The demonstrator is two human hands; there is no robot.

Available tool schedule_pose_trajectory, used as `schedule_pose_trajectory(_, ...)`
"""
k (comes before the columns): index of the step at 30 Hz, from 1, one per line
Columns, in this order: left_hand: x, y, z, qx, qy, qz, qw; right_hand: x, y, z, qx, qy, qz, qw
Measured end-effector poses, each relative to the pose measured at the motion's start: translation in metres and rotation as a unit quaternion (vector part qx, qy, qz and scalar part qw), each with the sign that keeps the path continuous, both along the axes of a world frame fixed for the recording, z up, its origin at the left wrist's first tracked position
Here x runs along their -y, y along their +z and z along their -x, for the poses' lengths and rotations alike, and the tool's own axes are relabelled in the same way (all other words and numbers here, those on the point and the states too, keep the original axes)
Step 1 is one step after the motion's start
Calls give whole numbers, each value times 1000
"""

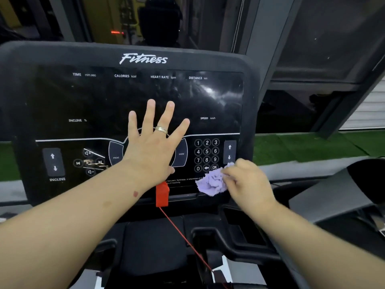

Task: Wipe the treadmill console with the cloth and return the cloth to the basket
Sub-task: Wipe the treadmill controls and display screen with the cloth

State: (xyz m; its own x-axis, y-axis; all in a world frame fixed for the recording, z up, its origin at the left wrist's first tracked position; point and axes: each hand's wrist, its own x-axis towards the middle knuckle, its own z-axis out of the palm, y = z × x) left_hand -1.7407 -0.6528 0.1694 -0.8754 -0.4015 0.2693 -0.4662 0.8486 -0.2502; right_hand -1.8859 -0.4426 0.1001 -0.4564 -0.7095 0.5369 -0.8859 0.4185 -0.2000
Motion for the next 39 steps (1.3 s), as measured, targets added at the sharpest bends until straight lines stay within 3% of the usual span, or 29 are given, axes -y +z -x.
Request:
schedule_pose_trajectory(5, 1, 1, -1, -6, 0, -7, 1000, 24, 63, 51, 0, -114, 92, 989)
schedule_pose_trajectory(8, 1, 0, 0, -8, 0, -7, 1000, 17, 29, 27, 43, -106, 117, 987)
schedule_pose_trajectory(12, -1, 0, 0, -3, 5, -7, 1000, -6, -14, -4, 96, -68, 35, 992)
schedule_pose_trajectory(14, -2, 2, 0, -1, 9, -3, 1000, 0, 8, 14, 83, -56, 22, 995)
schedule_pose_trajectory(18, -2, 3, 0, 0, 10, -1, 1000, 27, 63, 47, 79, -118, 97, 985)
schedule_pose_trajectory(21, -1, 2, -1, 0, 5, 2, 1000, 20, 36, 29, 98, -124, 136, 978)
schedule_pose_trajectory(25, 0, 0, 0, 0, 7, 9, 1000, -7, -25, -11, 144, -101, 66, 982)
schedule_pose_trajectory(28, -2, 2, 1, 5, 9, 5, 1000, 2, 8, 9, 98, -69, 46, 992)
schedule_pose_trajectory(32, -1, 4, 1, 5, 6, -4, 1000, 27, 77, 53, 93, -126, 130, 979)
schedule_pose_trajectory(39, -2, 4, -1, 9, 0, -4, 1000, -13, -26, -8, 139, -116, 46, 982)
